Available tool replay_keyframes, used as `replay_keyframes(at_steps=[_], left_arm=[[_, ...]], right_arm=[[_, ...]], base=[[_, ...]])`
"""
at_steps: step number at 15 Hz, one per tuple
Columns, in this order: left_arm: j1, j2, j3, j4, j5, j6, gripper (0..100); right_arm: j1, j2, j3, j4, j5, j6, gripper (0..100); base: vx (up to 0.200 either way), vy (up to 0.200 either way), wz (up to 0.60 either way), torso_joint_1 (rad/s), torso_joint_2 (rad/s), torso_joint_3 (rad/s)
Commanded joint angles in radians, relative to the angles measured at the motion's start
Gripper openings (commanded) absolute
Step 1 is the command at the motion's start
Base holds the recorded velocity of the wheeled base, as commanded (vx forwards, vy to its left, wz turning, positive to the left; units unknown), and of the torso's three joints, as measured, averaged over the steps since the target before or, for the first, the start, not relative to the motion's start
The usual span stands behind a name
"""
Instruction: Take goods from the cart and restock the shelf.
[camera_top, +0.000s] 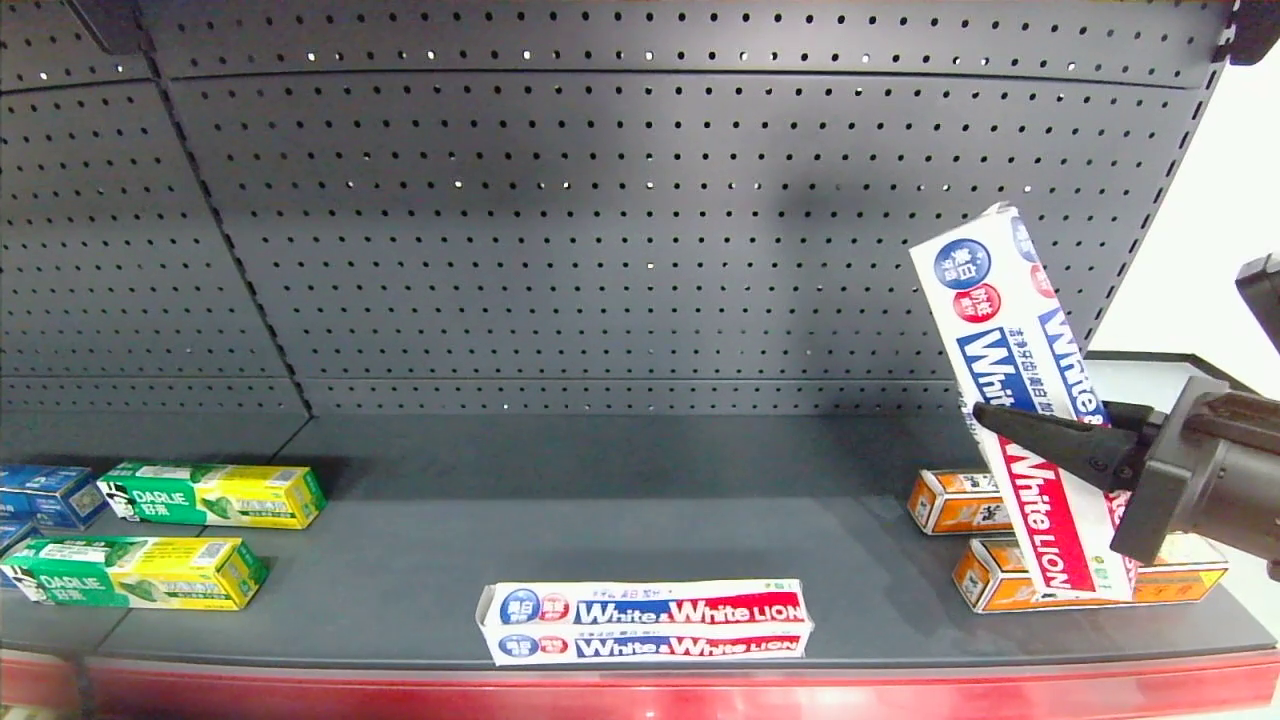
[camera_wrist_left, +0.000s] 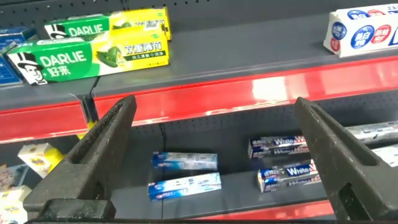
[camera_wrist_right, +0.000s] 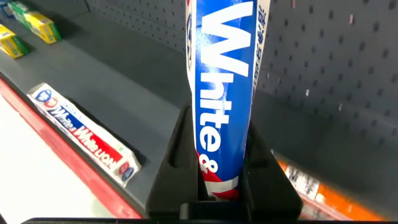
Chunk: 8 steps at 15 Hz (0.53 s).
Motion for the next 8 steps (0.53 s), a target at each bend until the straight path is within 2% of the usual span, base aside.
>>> replay_keyframes(at_steps=[1, 4, 8], left_arm=[[0.001, -0.003, 0.000, 0.000, 0.000, 0.000, 100], [0.001, -0.003, 0.000, 0.000, 0.000, 0.000, 100], [0.001, -0.003, 0.000, 0.000, 0.000, 0.000, 100]], right_arm=[[0.012, 0.066, -0.037, -0.015, 0.019, -0.038, 0], [0.041, 0.153, -0.169, -0.022, 0.020, -0.057, 0], [0.078, 0.225, -0.220, -0.019, 0.024, -0.075, 0]], base=[[0.000, 0.000, 0.00, 0.000, 0.00, 0.000], [0.000, 0.000, 0.00, 0.000, 0.00, 0.000], [0.000, 0.000, 0.00, 0.000, 0.00, 0.000]])
